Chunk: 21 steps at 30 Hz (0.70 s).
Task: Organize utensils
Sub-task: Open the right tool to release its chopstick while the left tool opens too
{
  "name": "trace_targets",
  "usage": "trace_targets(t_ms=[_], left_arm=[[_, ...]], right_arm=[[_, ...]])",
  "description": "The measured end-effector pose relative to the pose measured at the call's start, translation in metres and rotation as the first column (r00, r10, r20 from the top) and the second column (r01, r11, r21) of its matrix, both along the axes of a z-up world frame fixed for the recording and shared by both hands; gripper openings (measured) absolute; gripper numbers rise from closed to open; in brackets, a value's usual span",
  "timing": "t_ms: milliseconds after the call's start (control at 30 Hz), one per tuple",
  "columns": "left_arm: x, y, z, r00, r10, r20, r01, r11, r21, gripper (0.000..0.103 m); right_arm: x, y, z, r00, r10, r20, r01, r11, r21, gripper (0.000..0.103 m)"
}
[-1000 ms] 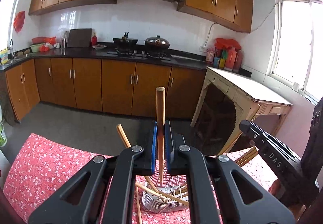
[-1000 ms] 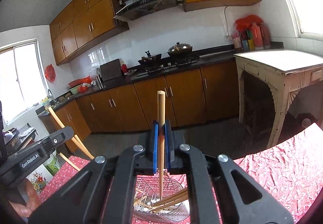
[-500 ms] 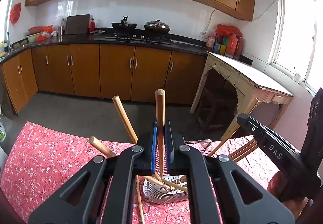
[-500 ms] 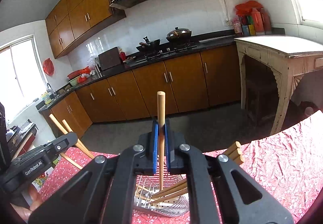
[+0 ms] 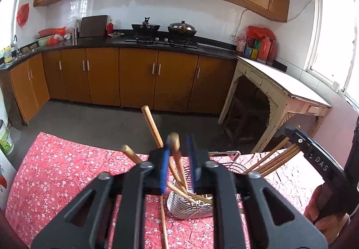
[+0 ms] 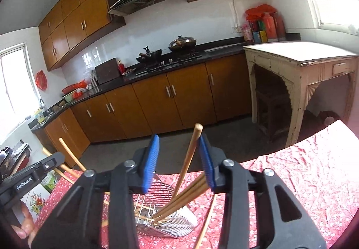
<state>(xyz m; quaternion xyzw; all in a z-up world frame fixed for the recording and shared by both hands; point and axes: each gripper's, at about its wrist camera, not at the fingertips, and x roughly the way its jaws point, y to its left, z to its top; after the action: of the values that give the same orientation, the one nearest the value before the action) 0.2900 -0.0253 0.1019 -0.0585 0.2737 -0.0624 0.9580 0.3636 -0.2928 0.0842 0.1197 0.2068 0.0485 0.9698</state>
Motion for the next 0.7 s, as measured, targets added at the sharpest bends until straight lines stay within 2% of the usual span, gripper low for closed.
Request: trace_targets(t_ms=[33,233,400,567,700], left_arm=[[-0.003,0.0,0.002,1.0,0.007,0.009,-0.007,1.0,0.002,0.036],[-0.03,0.011,0.015,0.999,0.034,0.038,-0.034,0.999,-0.001,0.037],[-0.061,0.025,0.016,0.997,0.063,0.044,-0.063,0.998,-0.006,0.037],[-0.09,0.037,0.001,0.996,0.084,0.021,-0.084,0.996,-0.012,0.038],[-0.108,0.042,-0.029,0.995,0.092,-0.026,-0.091,0.996,0.015,0.04]], right_arm=[[-0.006,-0.004,0.003,1.0,-0.014,0.008,0.014,1.0,-0.003,0.043],[-0.041,-0.028,0.012,0.996,-0.084,0.032,0.085,0.996,-0.025,0.046],[-0.075,-0.052,0.004,0.99,-0.138,0.003,0.138,0.99,-0.034,0.047],[-0.103,-0.061,-0.03,0.986,-0.151,-0.065,0.147,0.988,-0.051,0.047],[-0.113,-0.053,-0.072,0.982,-0.12,-0.144,0.115,0.992,-0.043,0.047]])
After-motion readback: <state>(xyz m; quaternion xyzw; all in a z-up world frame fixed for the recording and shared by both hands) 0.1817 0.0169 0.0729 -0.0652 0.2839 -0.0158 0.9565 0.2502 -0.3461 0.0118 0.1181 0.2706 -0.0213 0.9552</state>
